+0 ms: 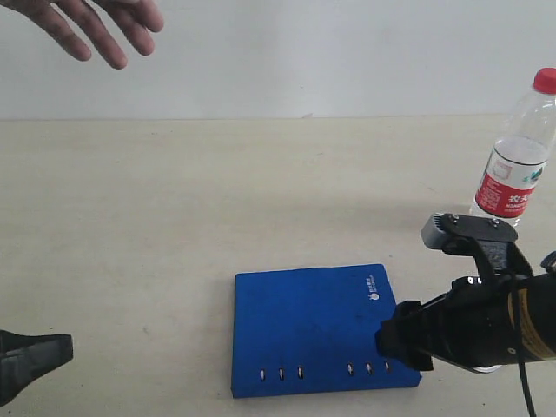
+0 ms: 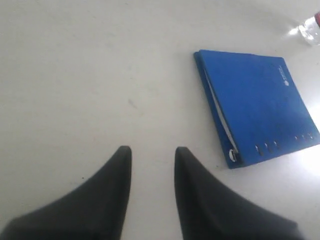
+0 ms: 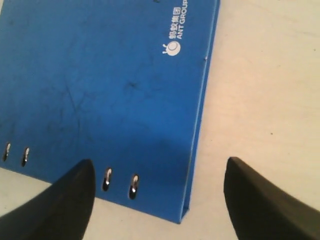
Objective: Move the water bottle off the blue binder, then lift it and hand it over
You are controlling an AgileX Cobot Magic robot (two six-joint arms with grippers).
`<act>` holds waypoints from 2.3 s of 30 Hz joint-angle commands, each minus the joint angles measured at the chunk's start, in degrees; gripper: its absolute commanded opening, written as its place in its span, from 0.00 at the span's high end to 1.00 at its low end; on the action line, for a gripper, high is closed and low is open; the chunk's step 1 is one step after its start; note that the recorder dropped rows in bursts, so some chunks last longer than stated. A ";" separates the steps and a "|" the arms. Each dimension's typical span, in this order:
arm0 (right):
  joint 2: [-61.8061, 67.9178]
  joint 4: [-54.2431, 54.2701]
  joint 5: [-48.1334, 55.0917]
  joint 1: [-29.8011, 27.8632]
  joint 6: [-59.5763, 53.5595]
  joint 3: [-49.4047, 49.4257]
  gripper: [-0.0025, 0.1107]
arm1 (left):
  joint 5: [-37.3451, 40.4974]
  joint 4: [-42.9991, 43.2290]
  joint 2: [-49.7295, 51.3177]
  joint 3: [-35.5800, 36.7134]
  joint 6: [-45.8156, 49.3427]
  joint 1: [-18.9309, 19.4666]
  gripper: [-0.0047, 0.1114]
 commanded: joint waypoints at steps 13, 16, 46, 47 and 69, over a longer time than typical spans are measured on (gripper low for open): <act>0.08 -0.08 -0.64 -0.14 -7.38 -0.07 0.41 | 13.49 -0.57 32.53 -19.92 4.36 -11.15 0.71; 0.08 -0.08 1.97 -0.14 -7.73 -0.07 0.41 | 13.49 -0.57 37.02 -22.09 4.60 -12.67 0.71; 14.83 14.01 -10.31 -9.28 -17.63 -6.68 0.41 | 24.38 -0.57 51.33 -34.60 1.05 -14.79 0.46; 16.08 14.01 -13.39 -9.28 -18.05 -7.08 0.41 | 24.38 -0.57 51.33 -34.60 1.05 -14.79 0.46; 20.38 16.26 -53.05 -9.28 -28.90 -8.10 0.41 | 28.02 -0.57 51.33 -34.60 1.30 -14.79 0.46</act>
